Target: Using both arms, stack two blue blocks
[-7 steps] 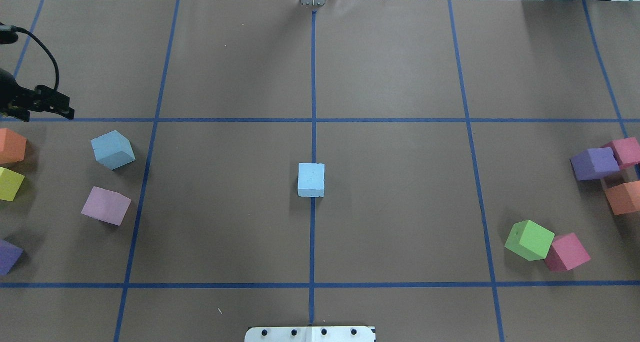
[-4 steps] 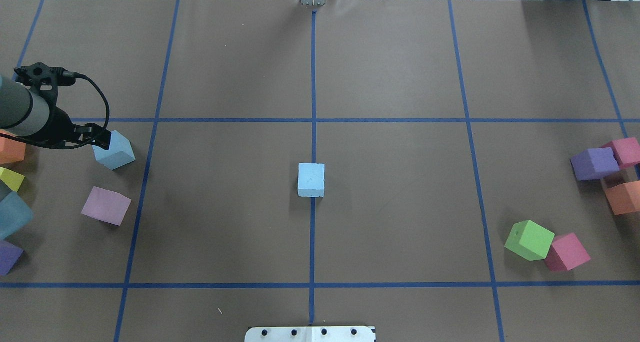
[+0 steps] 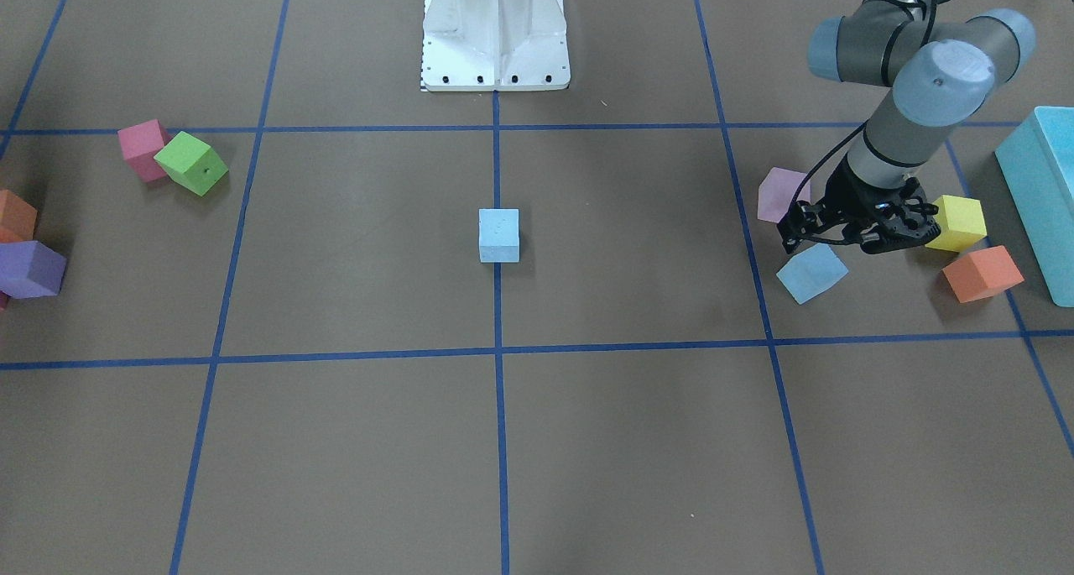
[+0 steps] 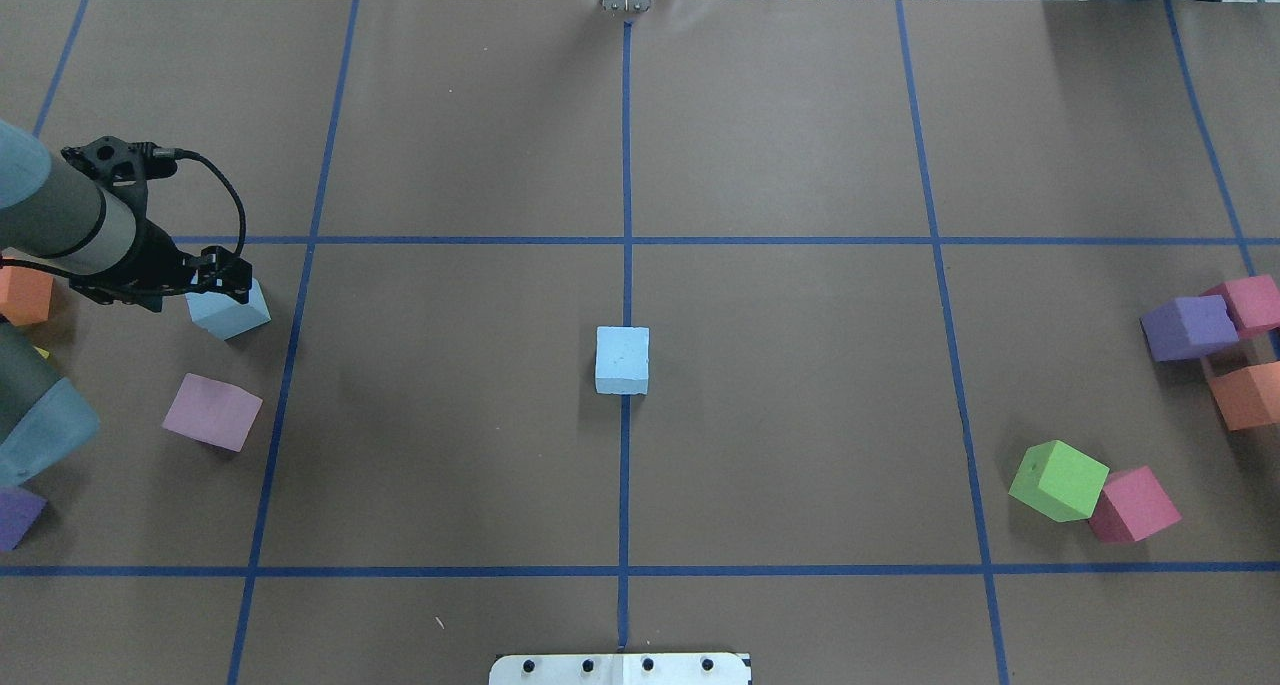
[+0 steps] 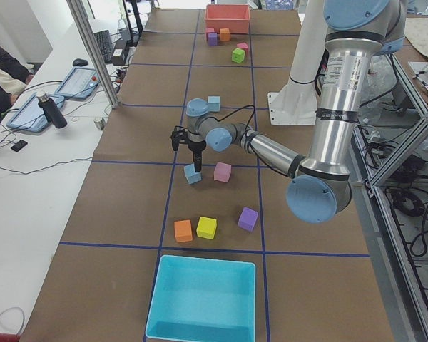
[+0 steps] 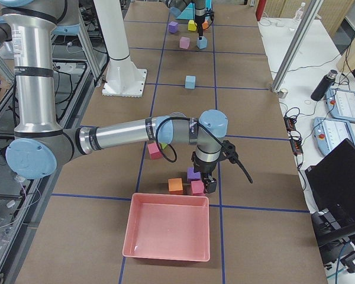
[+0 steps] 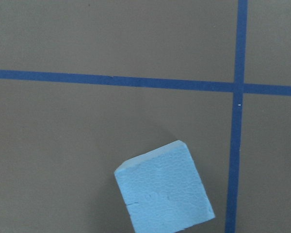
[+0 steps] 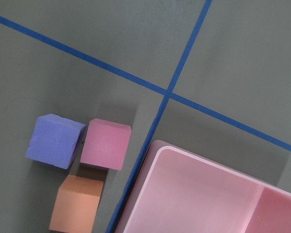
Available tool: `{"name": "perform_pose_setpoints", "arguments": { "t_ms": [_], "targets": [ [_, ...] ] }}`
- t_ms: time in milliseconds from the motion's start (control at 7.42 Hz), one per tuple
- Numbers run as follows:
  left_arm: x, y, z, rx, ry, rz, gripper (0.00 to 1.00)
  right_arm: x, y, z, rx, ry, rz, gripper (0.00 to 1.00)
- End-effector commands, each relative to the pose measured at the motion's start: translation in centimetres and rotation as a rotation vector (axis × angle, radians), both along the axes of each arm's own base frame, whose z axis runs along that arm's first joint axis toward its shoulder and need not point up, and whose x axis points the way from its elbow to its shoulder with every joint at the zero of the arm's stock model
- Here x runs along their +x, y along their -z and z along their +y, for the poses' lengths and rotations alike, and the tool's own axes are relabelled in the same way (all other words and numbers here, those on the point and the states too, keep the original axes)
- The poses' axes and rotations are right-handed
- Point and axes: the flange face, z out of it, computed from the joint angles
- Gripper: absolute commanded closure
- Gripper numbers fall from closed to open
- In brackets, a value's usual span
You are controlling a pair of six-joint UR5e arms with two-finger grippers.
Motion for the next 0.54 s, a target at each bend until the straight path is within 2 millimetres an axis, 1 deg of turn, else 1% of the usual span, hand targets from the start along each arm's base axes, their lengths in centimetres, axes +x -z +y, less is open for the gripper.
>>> {"name": "perform_pose_setpoints", "arguments": {
  "t_ms": [0, 135, 404],
  "targets": [
    [0.8, -0.8, -0.8, -0.065, 0.045, -0.004, 0.02, 0.0, -0.1, 0.0, -0.003, -0.002, 0.0, 0.0],
    [0.9, -1.4, -0.9, -0.071, 0.042, -0.012, 0.02, 0.0, -0.1, 0.0, -0.003, -0.002, 0.0, 0.0],
    [1.1, -2.1, -1.0, -0.08, 0.04, -0.022, 0.02, 0.0, 0.0, 0.0, -0.002, -0.003, 0.0, 0.0]
  ]
}}
